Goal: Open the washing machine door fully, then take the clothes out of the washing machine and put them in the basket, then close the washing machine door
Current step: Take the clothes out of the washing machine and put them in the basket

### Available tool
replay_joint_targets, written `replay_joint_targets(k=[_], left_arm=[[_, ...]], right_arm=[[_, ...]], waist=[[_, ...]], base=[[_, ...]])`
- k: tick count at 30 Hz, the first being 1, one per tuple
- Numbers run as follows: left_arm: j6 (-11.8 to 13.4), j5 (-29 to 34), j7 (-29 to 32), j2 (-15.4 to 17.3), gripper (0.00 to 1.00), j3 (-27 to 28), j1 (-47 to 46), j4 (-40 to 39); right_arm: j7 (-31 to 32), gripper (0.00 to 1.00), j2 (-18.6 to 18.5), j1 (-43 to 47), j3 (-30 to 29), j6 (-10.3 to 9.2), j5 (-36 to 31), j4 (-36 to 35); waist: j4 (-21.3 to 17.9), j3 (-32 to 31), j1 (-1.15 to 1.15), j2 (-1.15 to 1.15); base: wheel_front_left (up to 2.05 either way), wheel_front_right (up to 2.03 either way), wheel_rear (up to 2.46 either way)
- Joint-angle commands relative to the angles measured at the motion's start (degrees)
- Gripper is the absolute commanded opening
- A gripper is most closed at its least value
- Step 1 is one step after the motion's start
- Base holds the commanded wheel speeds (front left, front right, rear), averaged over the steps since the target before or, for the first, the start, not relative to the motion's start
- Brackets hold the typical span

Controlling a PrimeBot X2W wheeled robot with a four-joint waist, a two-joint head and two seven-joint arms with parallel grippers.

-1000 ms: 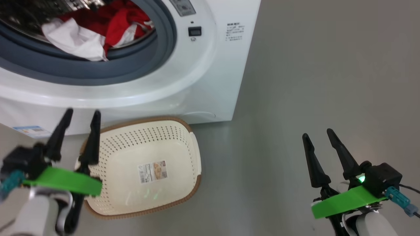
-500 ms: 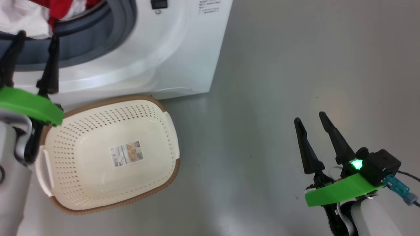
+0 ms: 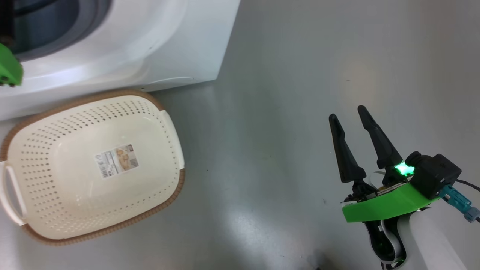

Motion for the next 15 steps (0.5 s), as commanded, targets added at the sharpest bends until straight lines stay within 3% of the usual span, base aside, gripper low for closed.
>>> replay_joint_targets(k=[1,15], left_arm=[[0.04,-0.81,-0.28,3.94,1.00,-0.02,-2.34,0.66],[0.04,-4.94,1.74,7.89,1.00,-11.26,-11.85,9.87]], right_arm=[[-0.36,1.00,-0.08,-0.14,1.48,0.43,0.31,-1.55],[-0.36,1.00,-0.08,-0.02,3.47,0.43,1.48,-2.24]], waist=[[-1.59,1.48,0.00,0.00],[-4.81,3.50,0.00,0.00]], base=[[0.00,0.00,0.00],[0.00,0.00,0.00]])
